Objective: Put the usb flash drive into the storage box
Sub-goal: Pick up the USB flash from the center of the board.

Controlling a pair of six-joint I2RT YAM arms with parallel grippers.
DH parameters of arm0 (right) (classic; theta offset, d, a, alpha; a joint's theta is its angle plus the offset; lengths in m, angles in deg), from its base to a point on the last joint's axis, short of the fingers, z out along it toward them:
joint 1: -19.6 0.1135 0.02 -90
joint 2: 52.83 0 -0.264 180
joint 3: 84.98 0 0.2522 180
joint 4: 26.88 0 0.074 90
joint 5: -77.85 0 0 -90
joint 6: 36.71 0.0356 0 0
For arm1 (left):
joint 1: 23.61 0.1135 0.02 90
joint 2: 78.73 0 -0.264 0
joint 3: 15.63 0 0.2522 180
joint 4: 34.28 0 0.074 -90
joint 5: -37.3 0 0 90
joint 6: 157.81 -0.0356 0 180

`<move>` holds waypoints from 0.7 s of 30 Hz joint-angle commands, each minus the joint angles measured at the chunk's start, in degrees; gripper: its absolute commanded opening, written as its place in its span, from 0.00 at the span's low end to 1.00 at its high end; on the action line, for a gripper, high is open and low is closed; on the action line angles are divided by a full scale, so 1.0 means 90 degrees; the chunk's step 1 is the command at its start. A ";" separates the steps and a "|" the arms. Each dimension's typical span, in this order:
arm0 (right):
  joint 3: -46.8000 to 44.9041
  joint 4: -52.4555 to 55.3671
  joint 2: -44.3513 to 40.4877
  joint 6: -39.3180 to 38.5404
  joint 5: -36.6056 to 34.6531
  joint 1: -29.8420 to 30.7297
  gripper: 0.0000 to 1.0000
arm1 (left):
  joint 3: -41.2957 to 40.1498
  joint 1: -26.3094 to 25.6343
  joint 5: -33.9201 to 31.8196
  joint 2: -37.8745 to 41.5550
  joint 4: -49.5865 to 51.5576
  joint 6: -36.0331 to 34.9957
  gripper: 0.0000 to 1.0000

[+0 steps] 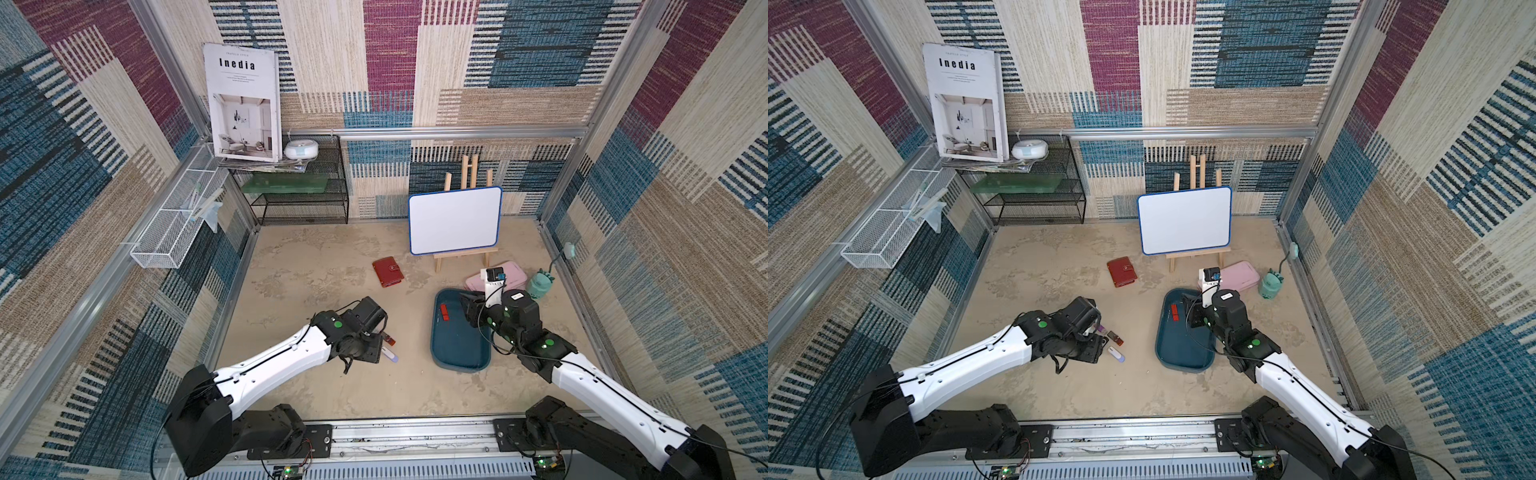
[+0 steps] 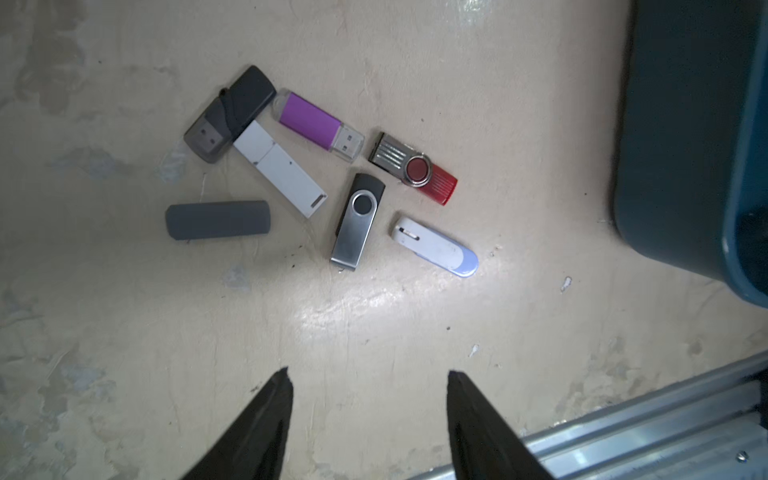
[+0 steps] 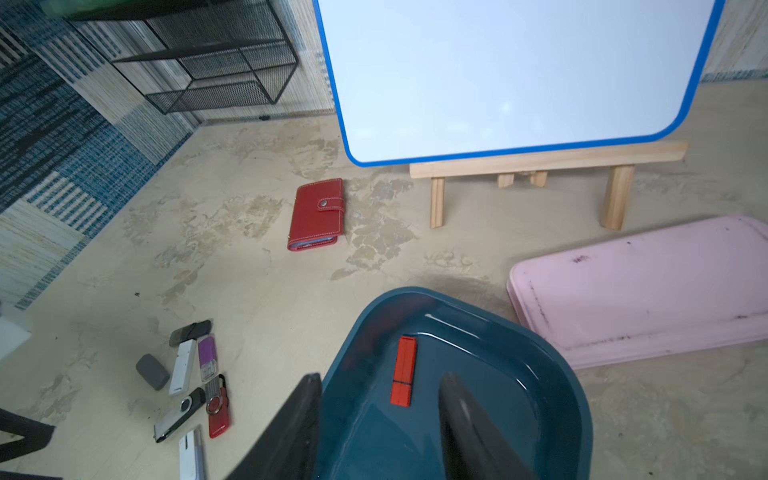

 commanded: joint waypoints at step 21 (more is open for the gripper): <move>-0.0474 -0.0616 -0.0176 0.0232 -0.0682 0.0006 0.52 | 0.0309 0.0282 -0.0116 -0.2039 -0.0855 -0.0870 0.42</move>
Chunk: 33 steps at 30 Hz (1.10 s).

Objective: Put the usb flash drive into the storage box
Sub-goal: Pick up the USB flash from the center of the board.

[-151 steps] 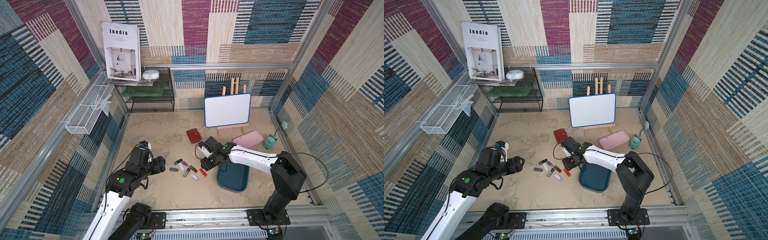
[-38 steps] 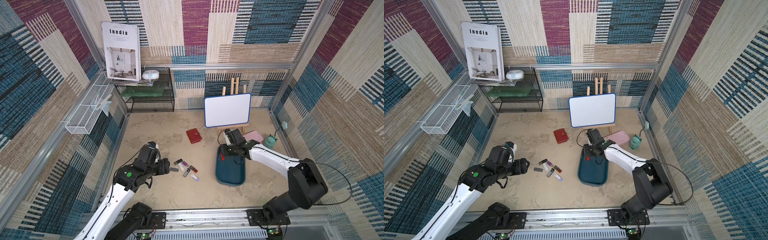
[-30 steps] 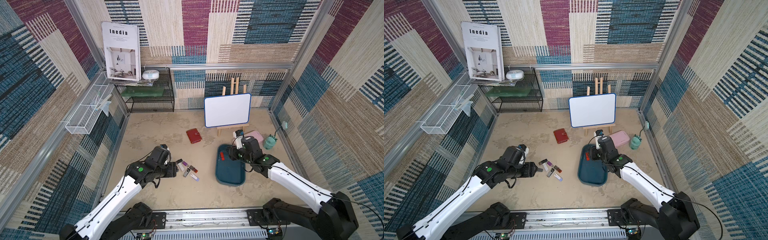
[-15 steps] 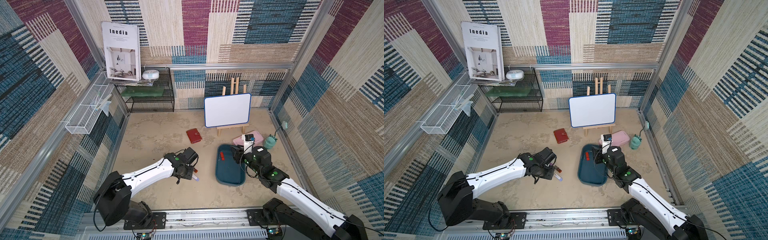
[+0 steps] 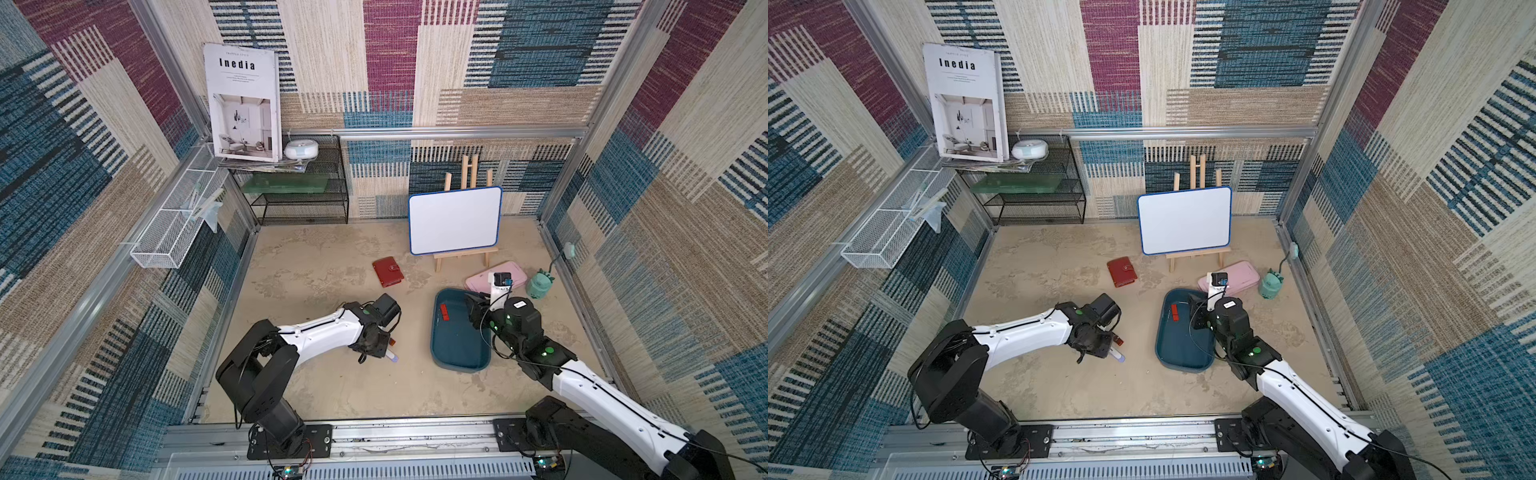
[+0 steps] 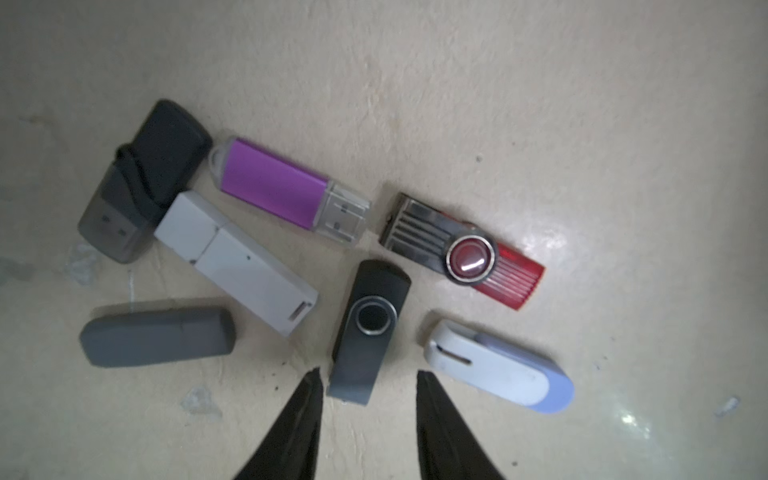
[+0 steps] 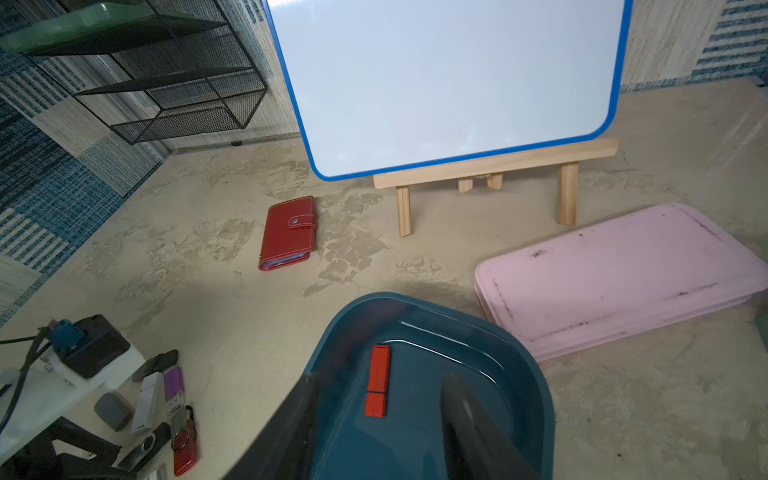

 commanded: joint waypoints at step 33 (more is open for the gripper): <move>0.0022 -0.0152 0.0053 0.0010 0.0041 0.0003 0.53 | 0.0044 0.0206 0.0107 -0.0453 -0.0173 -0.0229 0.11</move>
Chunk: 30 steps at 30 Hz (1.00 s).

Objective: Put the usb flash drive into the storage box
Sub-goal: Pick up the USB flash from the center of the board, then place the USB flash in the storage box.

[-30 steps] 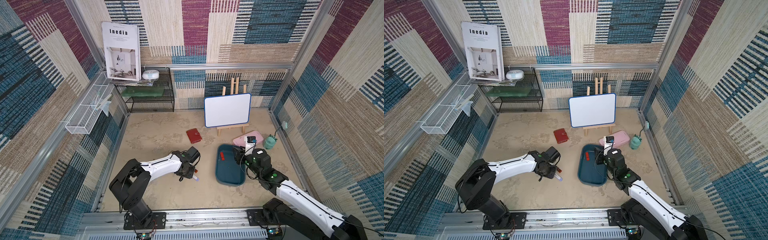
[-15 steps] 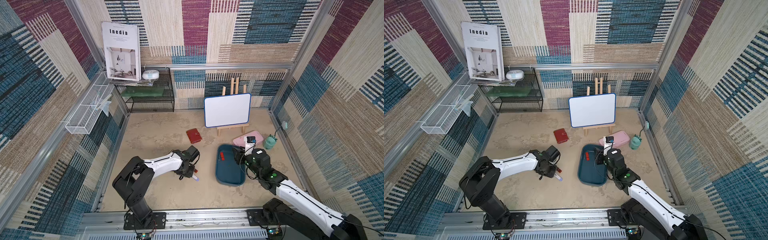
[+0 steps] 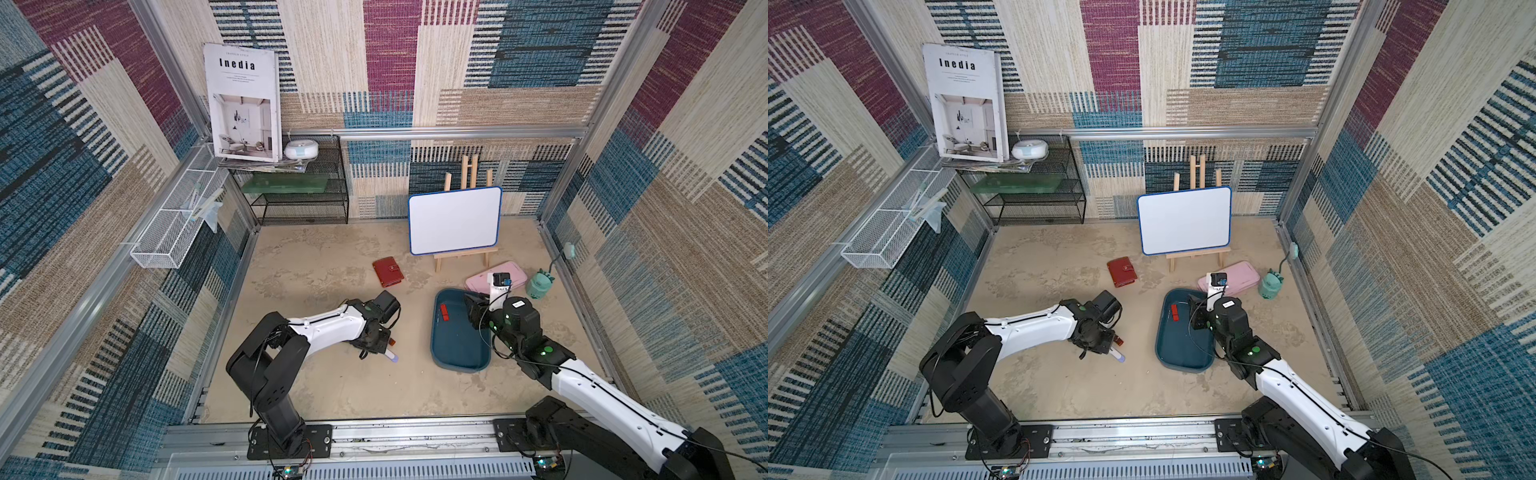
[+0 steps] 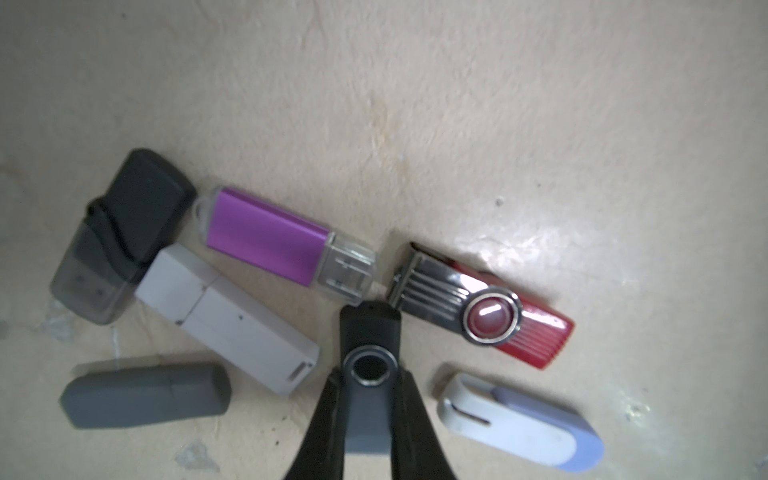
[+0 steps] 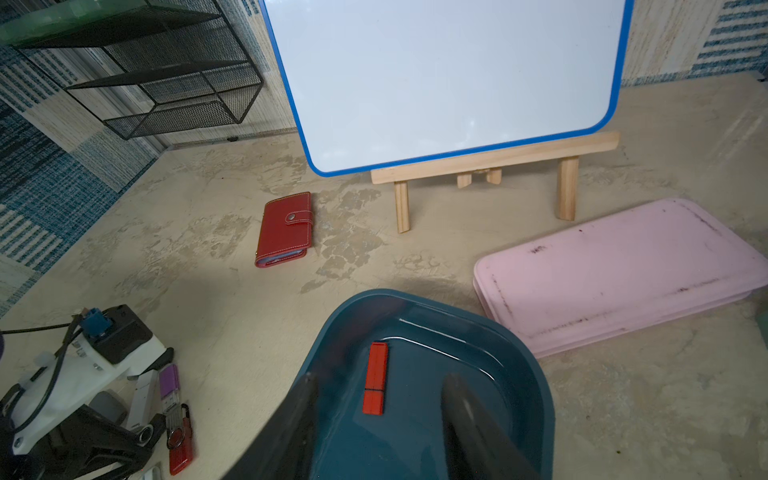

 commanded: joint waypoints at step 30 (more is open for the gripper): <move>-0.0987 0.0417 -0.2597 0.1269 -0.3240 -0.0147 0.49 | 0.3666 -0.2396 0.0148 -0.1014 0.0217 0.2140 0.00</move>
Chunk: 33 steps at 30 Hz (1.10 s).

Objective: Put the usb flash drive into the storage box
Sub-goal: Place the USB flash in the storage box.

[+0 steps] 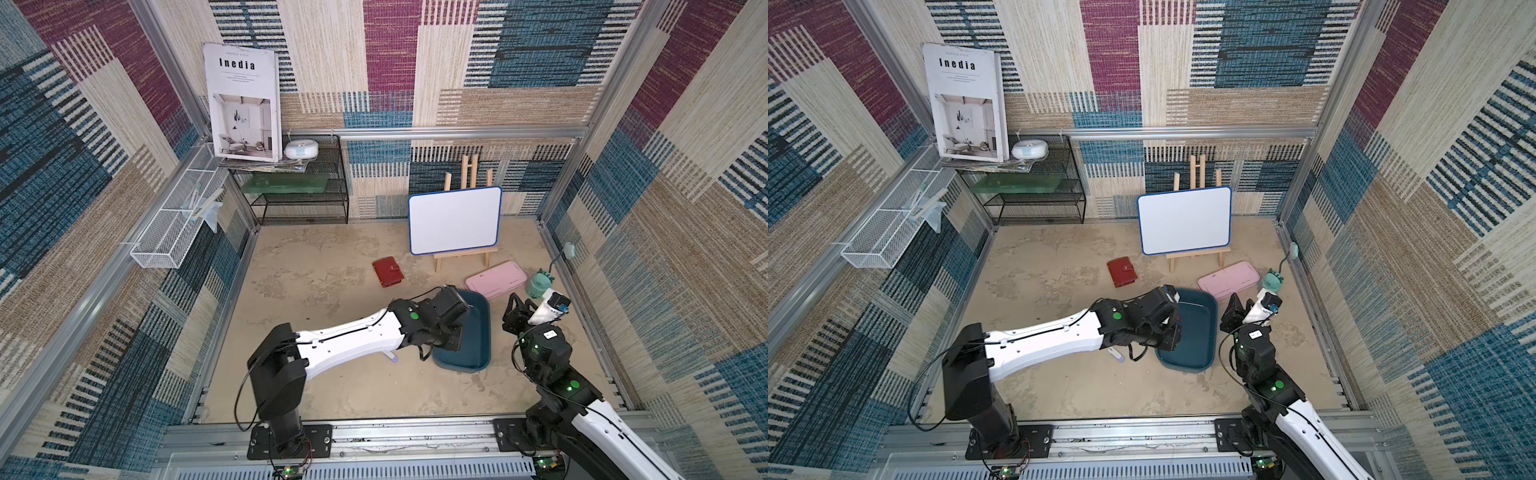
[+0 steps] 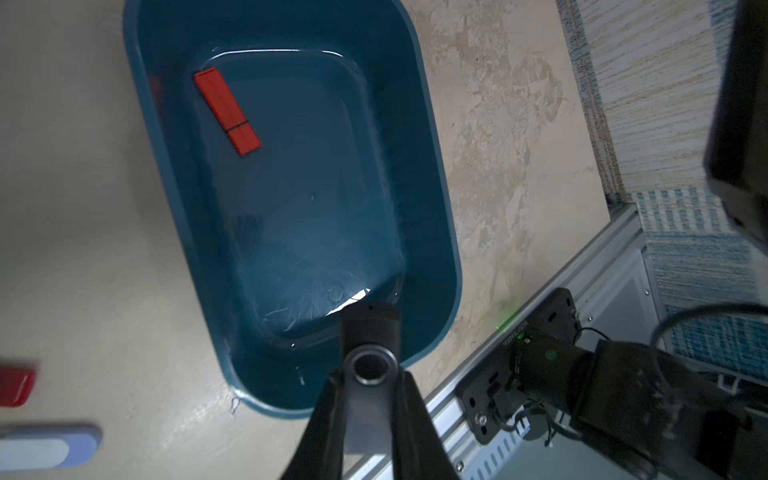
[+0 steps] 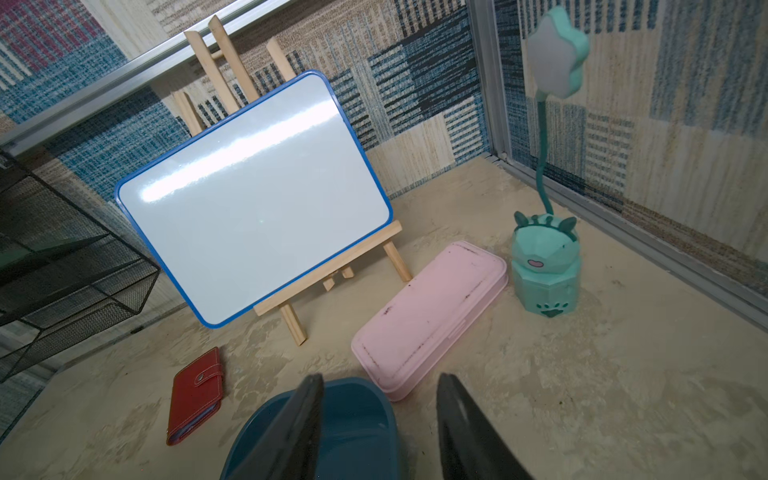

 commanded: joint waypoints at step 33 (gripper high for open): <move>0.0058 -0.0089 0.0478 0.0086 -0.0227 -0.0047 0.50 | 0.3290 -0.0061 -0.2071 -0.3648 0.3022 0.0233 0.06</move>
